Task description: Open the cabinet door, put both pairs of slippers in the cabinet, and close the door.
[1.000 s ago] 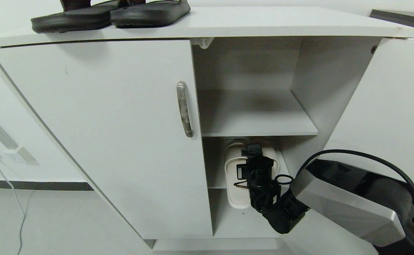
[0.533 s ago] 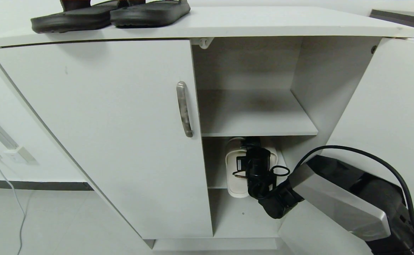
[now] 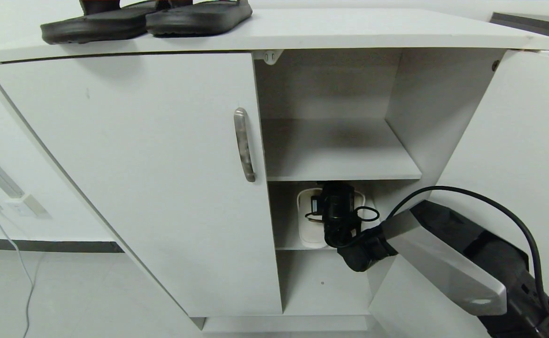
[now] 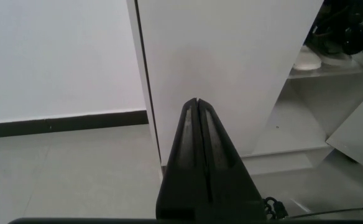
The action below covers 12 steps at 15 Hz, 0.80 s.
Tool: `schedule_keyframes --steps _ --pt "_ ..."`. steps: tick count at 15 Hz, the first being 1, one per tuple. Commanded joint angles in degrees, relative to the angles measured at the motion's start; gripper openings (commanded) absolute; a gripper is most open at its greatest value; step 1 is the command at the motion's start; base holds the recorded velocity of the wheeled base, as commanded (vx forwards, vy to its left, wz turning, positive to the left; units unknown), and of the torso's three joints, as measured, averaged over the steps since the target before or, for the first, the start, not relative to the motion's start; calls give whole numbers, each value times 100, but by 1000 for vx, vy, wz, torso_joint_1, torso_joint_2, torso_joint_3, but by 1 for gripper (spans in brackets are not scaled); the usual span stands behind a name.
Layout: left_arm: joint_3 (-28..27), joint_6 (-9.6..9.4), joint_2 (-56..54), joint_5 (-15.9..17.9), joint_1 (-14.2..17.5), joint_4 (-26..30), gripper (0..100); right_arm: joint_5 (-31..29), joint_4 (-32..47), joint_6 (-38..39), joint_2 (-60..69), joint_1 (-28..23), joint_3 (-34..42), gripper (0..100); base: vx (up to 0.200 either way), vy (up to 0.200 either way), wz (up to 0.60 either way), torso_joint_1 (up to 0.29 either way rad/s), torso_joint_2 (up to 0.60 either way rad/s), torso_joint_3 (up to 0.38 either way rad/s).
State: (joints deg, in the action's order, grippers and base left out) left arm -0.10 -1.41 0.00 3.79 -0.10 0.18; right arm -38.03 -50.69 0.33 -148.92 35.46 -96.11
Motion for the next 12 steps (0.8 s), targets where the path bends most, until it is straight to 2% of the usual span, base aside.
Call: schedule_keyframes --steps 1,7,12 --pt "1 1 9 -1 1 -1 0 -2 121 37 -199 -22 -347 0 0 0 0 0 0 0" --pt "10 1 9 -1 1 -1 0 -2 288 46 -471 -136 -866 0 0 0 0 0 0 0" --pt "1 1 9 -1 -8 -1 0 59 244 46 -498 -145 -716 0 0 0 0 0 0 0"
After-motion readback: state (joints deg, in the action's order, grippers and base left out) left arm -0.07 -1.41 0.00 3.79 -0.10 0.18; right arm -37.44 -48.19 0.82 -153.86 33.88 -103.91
